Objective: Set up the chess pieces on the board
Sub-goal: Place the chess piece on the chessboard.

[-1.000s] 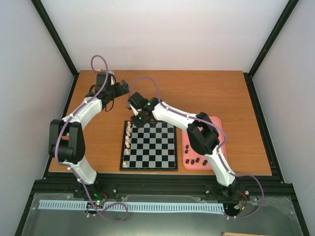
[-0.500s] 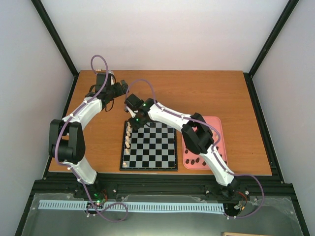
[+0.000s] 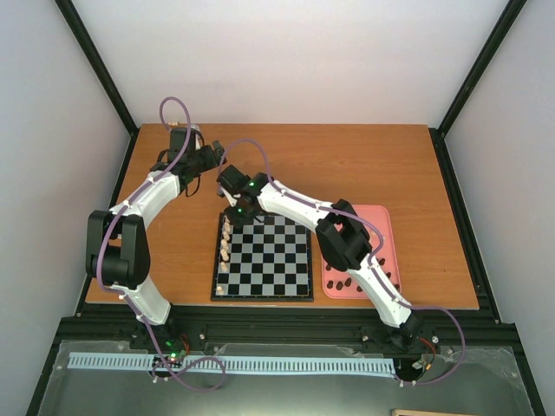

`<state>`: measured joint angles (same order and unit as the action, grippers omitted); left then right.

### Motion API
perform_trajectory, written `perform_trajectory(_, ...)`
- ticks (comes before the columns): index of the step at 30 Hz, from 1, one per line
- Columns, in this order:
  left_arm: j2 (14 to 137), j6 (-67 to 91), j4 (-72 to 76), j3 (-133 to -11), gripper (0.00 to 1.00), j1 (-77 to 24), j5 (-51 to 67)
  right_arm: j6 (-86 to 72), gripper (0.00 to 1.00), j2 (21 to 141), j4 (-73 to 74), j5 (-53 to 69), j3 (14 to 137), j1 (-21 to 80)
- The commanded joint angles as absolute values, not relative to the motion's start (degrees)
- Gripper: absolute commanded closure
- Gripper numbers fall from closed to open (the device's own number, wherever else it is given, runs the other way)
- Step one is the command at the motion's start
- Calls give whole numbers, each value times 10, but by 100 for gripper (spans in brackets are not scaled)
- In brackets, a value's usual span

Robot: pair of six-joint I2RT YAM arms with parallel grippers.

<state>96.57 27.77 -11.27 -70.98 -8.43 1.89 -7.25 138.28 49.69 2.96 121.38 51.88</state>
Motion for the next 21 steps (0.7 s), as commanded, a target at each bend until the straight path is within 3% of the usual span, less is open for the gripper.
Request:
perform_trajectory(1,951,265,-113,-721,0,-86,12,-68,88,1396,512,11,1233,521)
perform_trajectory(12,951,265,-113,-720,0,-86,12,-67,85,1401,510,20,1234,520)
perform_trajectory(21,950,264,-114,-721,0,-86,11,-64,72,1390,511,17,1229,520)
